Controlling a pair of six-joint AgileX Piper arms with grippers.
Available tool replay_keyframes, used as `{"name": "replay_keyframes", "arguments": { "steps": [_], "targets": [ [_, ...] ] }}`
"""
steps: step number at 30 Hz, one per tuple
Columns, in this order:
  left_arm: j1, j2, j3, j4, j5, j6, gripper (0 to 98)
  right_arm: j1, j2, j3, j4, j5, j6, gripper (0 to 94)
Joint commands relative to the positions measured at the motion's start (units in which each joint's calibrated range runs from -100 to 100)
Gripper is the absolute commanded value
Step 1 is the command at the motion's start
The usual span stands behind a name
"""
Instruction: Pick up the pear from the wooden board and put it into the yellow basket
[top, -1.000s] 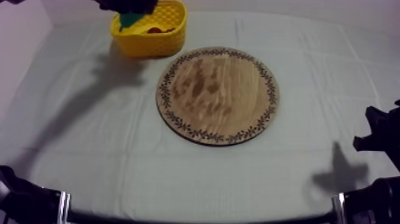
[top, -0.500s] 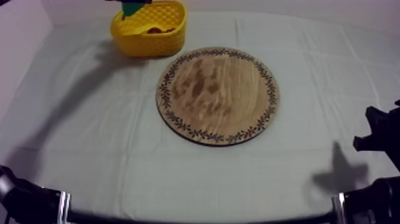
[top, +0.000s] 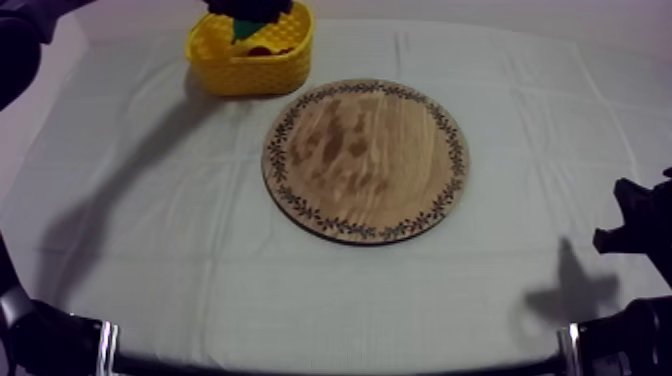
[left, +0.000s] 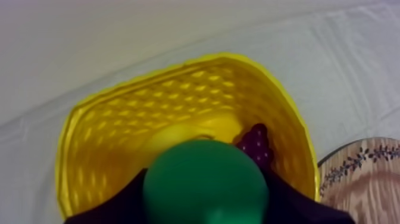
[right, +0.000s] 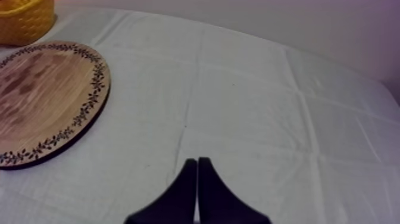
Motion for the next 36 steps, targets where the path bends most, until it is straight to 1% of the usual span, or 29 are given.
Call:
{"name": "replay_keyframes", "arguments": {
  "steps": [1, 6, 10, 11, 13, 16, 18, 21, 23, 26, 29, 32, 36],
  "targets": [
    [0.02, 2.76, -2.46, -0.37, 0.57, 0.19, 40.9, -0.01, 0.01, 0.05, 0.01, 0.01, -0.01, 0.5],
    [0.01, 6.09, -6.74, -1.23, 1.93, 0.89, 40.6, -0.01, 0.01, 0.05, 0.01, 0.01, -0.01, 0.5],
    [-0.22, 7.27, -8.13, -1.42, 2.36, 1.05, 41.4, -0.01, 0.01, 0.05, 0.01, 0.01, -0.01, 0.5],
    [-0.27, 7.38, -8.26, -1.44, 2.40, 1.07, 42.8, -0.01, 0.01, 0.05, 0.01, 0.01, -0.01, 0.5],
    [-0.37, 7.39, -8.42, -1.46, 2.45, 1.31, 50.4, -0.01, 0.01, 0.05, 0.01, 0.01, -0.01, 0.5],
    [-0.51, 6.86, -8.14, -1.54, 2.48, 2.13, 68.8, -0.01, 0.01, 0.05, 0.01, 0.01, -0.01, 0.5],
    [-0.66, 6.18, -7.72, -1.56, 2.35, 2.86, 77.7, -0.01, 0.01, 0.05, 0.01, 0.01, -0.01, 0.5],
    [-0.83, 4.74, -6.42, -1.58, 2.02, 3.84, 86.3, -0.01, 0.01, 0.05, 0.01, 0.01, -0.01, 0.5],
    [-0.99, 3.60, -5.29, -1.58, 1.64, 4.25, 89.3, -0.01, 0.01, 0.05, 0.01, 0.01, -0.01, 0.5],
    [-1.32, 1.68, -3.24, -1.58, 0.48, 4.63, 90.2, -0.01, 0.01, 0.05, 0.01, 0.01, -0.01, 0.5],
    [-1.76, -0.53, -1.40, -1.58, -0.22, 4.88, 88.8, -0.01, 0.01, 0.05, 0.01, 0.01, -0.01, 0.5],
    [-2.24, -3.45, 0.51, -1.57, -0.37, 5.04, 85.4, -0.01, 0.01, 0.05, 0.01, 0.01, -0.01, 0.5],
    [-3.24, -8.99, 3.92, -1.30, -0.45, 5.03, 78.4, -0.01, 0.01, 0.05, 0.01, 0.01, -0.01, 0.5]
  ]
}}
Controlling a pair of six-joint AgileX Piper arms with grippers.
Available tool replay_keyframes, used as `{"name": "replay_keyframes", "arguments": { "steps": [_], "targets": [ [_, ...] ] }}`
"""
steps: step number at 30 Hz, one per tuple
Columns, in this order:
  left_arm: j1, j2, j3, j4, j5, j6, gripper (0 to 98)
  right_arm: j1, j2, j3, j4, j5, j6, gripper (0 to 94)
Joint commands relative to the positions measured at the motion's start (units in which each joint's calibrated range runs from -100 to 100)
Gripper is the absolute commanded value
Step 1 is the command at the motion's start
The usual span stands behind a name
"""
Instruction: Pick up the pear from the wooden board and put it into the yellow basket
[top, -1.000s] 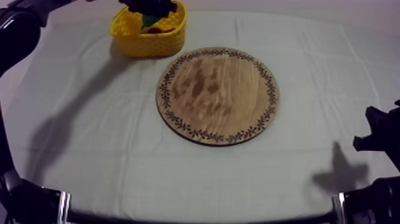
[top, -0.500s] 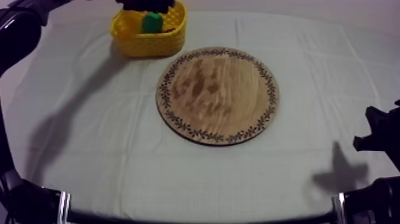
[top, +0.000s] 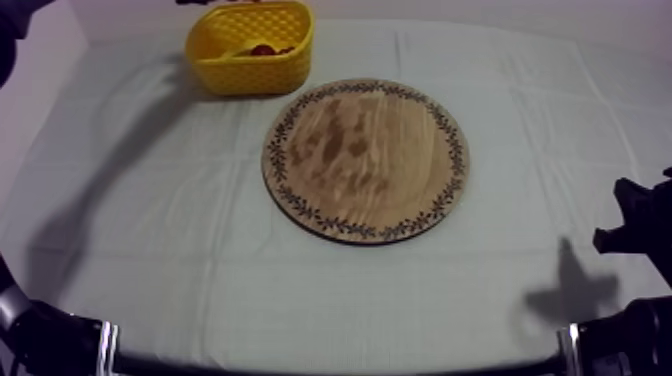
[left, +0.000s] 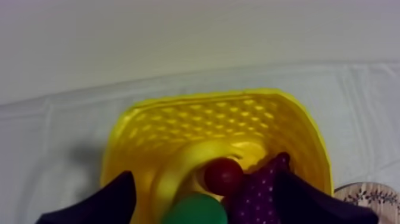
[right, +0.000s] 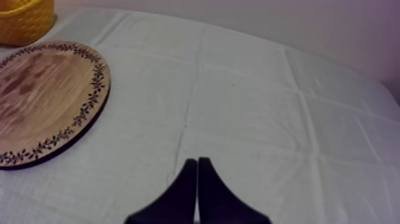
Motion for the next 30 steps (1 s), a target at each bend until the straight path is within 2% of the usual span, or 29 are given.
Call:
{"name": "replay_keyframes", "arguments": {
  "steps": [1, 4, 7, 12, 15, 20, 26, 30],
  "targets": [
    [-0.46, -4.28, 2.21, 0.19, 0.00, -0.07, 76.1, -0.01, 0.01, 0.05, 0.01, -0.05, -0.01, 0.5],
    [-1.28, -9.43, 5.15, 0.43, -0.08, 0.09, 68.1, -0.01, 0.01, 0.05, 0.01, -0.05, -0.01, 0.5],
    [-2.09, -15.10, 8.34, 0.82, -0.87, 0.21, 55.5, -0.01, 0.01, 0.05, 0.01, -0.05, -0.01, 0.5],
    [-3.10, -25.33, 15.30, 1.08, -4.57, -0.07, 18.0, -0.01, 0.01, 0.05, 0.01, -0.05, -0.01, 0.5],
    [-3.70, -31.69, 20.05, 1.14, -6.43, 0.47, 6.2, -0.01, 0.01, 0.05, 0.01, -0.05, -0.01, 0.5],
    [-5.23, -43.72, 29.66, 1.43, -9.63, 1.76, 1.1, -0.01, 0.01, 0.05, 0.01, -0.05, -0.01, 0.5],
    [-8.62, -60.31, 43.33, 1.67, -14.81, 3.79, 0.1, -0.01, 0.01, 0.05, 0.01, -0.05, -0.01, 0.5],
    [-10.34, -72.37, 54.49, 1.55, -17.20, 3.75, 0.0, -0.01, 0.01, 0.05, 0.01, -0.05, -0.01, 0.5]
  ]
}}
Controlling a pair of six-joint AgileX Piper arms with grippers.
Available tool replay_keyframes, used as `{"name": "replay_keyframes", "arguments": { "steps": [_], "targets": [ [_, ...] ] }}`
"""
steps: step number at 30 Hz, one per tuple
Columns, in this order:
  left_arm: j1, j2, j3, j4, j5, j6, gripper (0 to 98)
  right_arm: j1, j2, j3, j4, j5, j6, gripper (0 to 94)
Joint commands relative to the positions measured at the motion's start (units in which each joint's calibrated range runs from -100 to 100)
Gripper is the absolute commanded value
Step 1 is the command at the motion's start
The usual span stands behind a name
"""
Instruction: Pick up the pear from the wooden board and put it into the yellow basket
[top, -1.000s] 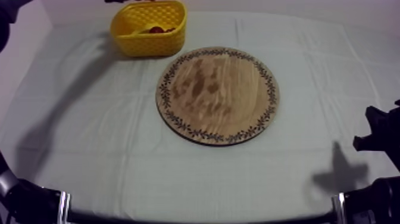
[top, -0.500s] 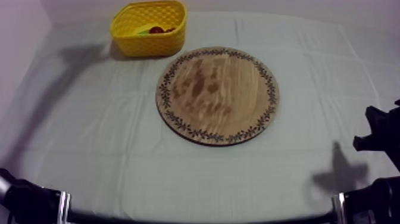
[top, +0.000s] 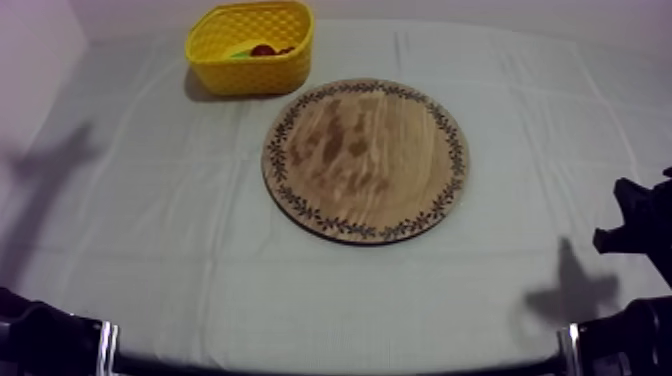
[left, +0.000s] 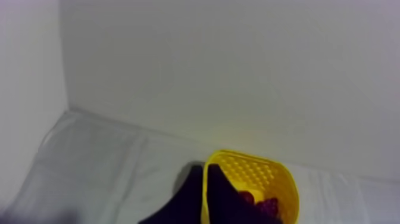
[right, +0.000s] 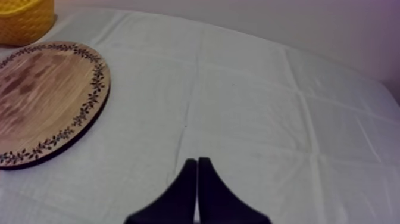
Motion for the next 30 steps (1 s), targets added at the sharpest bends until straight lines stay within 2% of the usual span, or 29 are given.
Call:
{"name": "replay_keyframes", "arguments": {
  "steps": [1, 5, 8, 14, 22, 27, 30],
  "targets": [
    [-0.69, -14.38, 12.12, -0.09, -1.15, -0.51, 0.0, -0.01, 0.01, 0.05, 0.01, -0.03, -0.01, 0.5],
    [-1.23, -26.79, 24.39, 0.55, -1.96, -2.24, 0.0, -0.01, 0.01, 0.05, 0.01, -0.03, -0.01, 0.5],
    [-1.31, -35.31, 32.66, 1.89, -2.16, -3.66, 0.0, -0.03, 0.01, 0.05, 0.01, -0.03, -0.01, 0.5],
    [-1.28, -48.99, 48.92, 2.77, -5.84, -4.69, 0.0, -0.02, 0.01, 0.05, 0.01, -0.03, -0.01, 0.5],
    [-2.43, -58.30, 61.98, 3.67, -8.65, -4.73, 0.0, -0.01, 0.01, 0.05, 0.01, -0.03, -0.01, 0.5],
    [-2.59, -61.59, 67.80, 3.78, -9.89, -5.82, 0.0, -0.01, 0.01, 0.05, 0.01, -0.03, -0.01, 0.5],
    [-2.70, -63.31, 70.00, 6.35, -10.02, -9.17, 0.0, -0.01, 0.01, 0.05, 0.01, -0.03, -0.01, 0.5]
  ]
}}
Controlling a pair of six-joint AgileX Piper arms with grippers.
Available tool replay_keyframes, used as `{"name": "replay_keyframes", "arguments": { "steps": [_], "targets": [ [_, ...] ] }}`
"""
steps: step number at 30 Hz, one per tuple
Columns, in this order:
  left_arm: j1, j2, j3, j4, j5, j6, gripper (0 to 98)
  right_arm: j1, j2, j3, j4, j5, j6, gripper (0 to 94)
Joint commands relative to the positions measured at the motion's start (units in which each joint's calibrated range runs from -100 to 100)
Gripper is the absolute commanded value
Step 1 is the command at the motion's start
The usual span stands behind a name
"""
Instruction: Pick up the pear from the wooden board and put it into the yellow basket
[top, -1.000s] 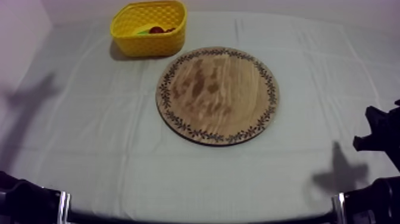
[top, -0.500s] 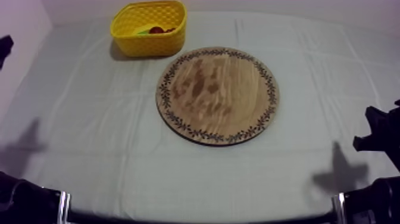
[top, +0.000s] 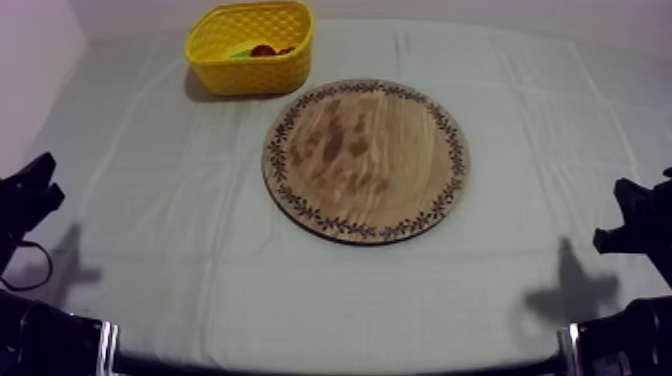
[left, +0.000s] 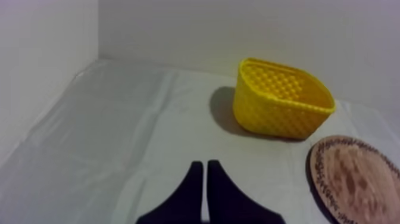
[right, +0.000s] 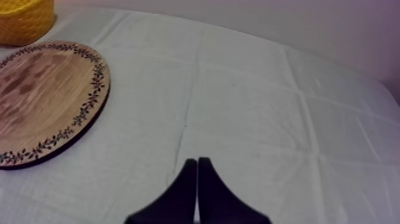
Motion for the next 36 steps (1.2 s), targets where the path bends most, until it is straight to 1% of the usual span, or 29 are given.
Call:
{"name": "replay_keyframes", "arguments": {
  "steps": [1, 4, 6, 8, 10, 14, 17, 22, 32, 36],
  "targets": [
    [0.00, -1.15, 1.75, 2.48, 0.18, -3.44, 0.0, -0.01, 0.01, 0.05, 0.01, -0.01, -0.01, 0.5],
    [0.43, -3.60, 2.49, 4.97, 2.51, -6.36, 0.0, -0.01, 0.01, 0.05, 0.01, -0.01, -0.01, 0.5],
    [0.61, -6.03, 2.58, 6.51, 5.56, -8.03, 0.0, -0.01, 0.01, 0.05, 0.01, -0.01, -0.01, 0.5],
    [0.26, -7.46, 2.73, 7.54, 7.52, -9.09, 0.0, -0.05, 0.01, 0.05, 0.01, -0.01, -0.01, 0.5],
    [-0.16, -8.13, 2.80, 8.13, 8.43, -9.63, 0.0, -0.07, 0.01, 0.05, 0.01, -0.01, -0.01, 0.5],
    [-0.86, -8.54, 2.86, 8.51, 8.96, -9.63, 0.0, -0.09, 0.01, 0.05, 0.01, -0.01, -0.01, 0.5],
    [-2.51, -8.62, 2.87, 8.71, 9.03, -9.63, 0.0, -0.09, 0.01, 0.05, 0.01, -0.01, -0.01, 0.5],
    [-3.97, -8.65, 2.87, 8.58, 8.88, -9.84, 0.0, -0.09, 0.01, 0.05, 0.01, -0.01, -0.01, 0.5],
    [-4.48, -8.66, 2.87, 8.65, 8.65, -9.34, 0.0, -0.09, 0.01, 0.05, 0.01, -0.01, -0.01, 0.5],
    [-4.98, -8.66, 2.87, 8.56, 8.60, -9.73, 0.0, -0.09, 0.01, 0.05, 0.01, -0.01, -0.01, 0.5]
  ]
}}
